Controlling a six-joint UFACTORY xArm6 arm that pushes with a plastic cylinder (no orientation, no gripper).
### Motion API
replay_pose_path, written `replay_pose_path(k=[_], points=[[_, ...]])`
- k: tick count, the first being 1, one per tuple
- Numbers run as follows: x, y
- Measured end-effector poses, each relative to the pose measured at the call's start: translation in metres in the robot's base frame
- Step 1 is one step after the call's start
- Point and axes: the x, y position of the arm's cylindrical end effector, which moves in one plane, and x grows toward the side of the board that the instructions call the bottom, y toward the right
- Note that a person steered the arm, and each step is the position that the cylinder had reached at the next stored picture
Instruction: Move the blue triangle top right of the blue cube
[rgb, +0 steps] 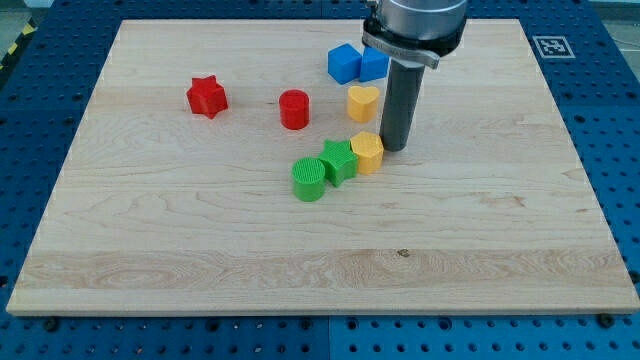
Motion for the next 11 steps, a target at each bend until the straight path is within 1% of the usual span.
replay_pose_path(k=[2, 3, 4, 5, 6, 8, 9, 10, 11], points=[[-0.101, -0.003], [-0.131, -0.001], [-0.138, -0.013], [-0.137, -0.034], [-0.125, -0.025], [-0.081, 0.009], [-0.065, 0.013], [-0.089, -0.013], [-0.091, -0.048]])
